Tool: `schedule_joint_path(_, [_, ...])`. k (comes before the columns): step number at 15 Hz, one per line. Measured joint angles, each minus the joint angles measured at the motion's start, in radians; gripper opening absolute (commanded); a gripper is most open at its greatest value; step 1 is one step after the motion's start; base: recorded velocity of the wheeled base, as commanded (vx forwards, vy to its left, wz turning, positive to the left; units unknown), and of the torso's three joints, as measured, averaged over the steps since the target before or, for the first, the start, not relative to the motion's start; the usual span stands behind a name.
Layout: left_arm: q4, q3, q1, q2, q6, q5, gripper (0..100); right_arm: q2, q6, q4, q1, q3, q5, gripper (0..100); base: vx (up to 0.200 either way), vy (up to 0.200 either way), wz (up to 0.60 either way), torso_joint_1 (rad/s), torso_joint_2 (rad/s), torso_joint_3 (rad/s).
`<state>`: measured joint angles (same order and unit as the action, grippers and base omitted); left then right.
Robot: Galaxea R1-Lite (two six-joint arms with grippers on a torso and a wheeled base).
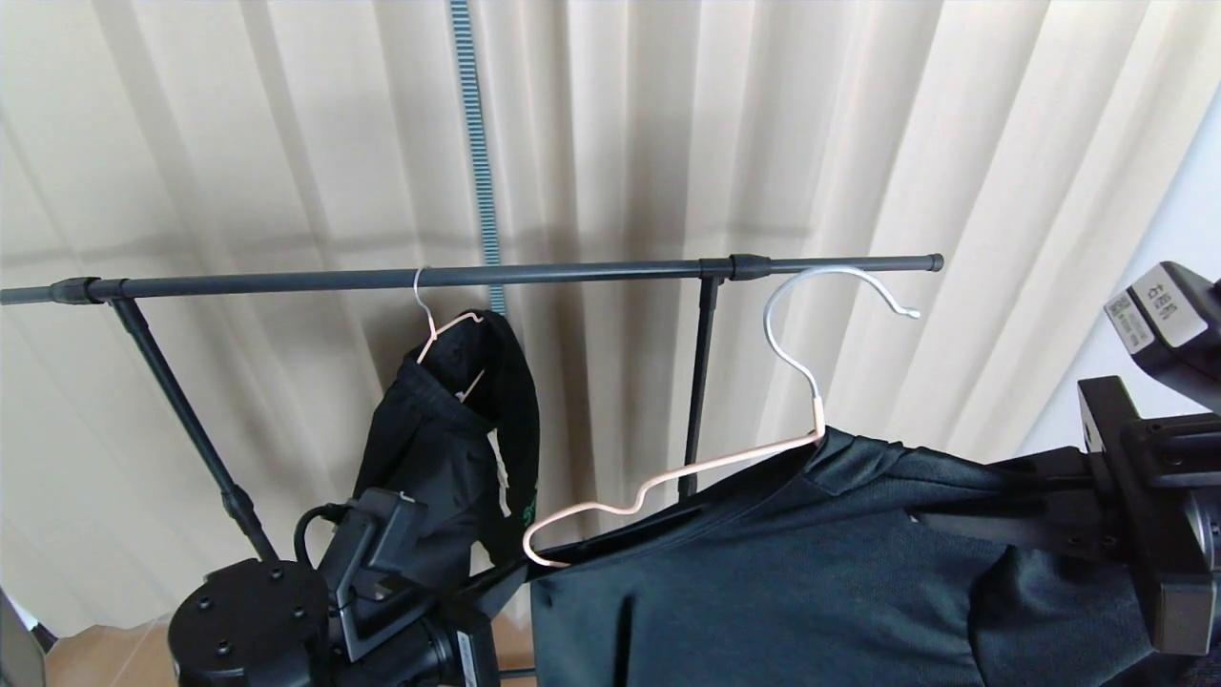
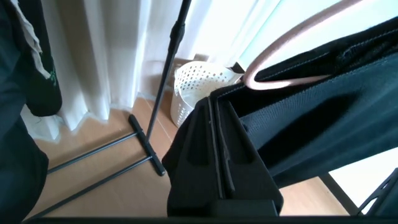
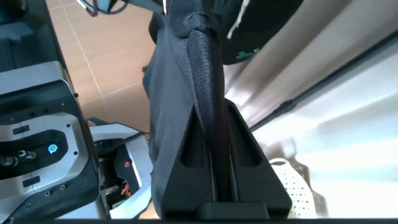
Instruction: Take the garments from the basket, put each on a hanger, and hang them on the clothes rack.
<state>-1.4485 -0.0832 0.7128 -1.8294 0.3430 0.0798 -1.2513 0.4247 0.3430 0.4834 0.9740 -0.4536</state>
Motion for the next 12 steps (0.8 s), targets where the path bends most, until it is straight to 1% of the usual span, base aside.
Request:
schedule_joint_path(2, [0.001,-0.003,-0.001,0.009,-0.001,0.001,0,0.008,0.004,-0.004,-0.005,-0.027,0.002,0,0.0,0.0,0.0,0.0,0.0,0.0])
schedule_joint_path(6, [0.0,-0.004,-0.004,0.043,-0.006,0.001,0,0.012,0.004,-0.09,-0.006,-0.095,0.002,0,0.0,0.0,0.0,0.0,0.0,0.0])
schedule_joint_path(12, [0.001,-0.014,-0.024,0.094,-0.009,0.0,0,0.006,0.027,-0.104,-0.007,-0.144,0.002,0,0.0,0.0,0.0,0.0,0.0,0.0])
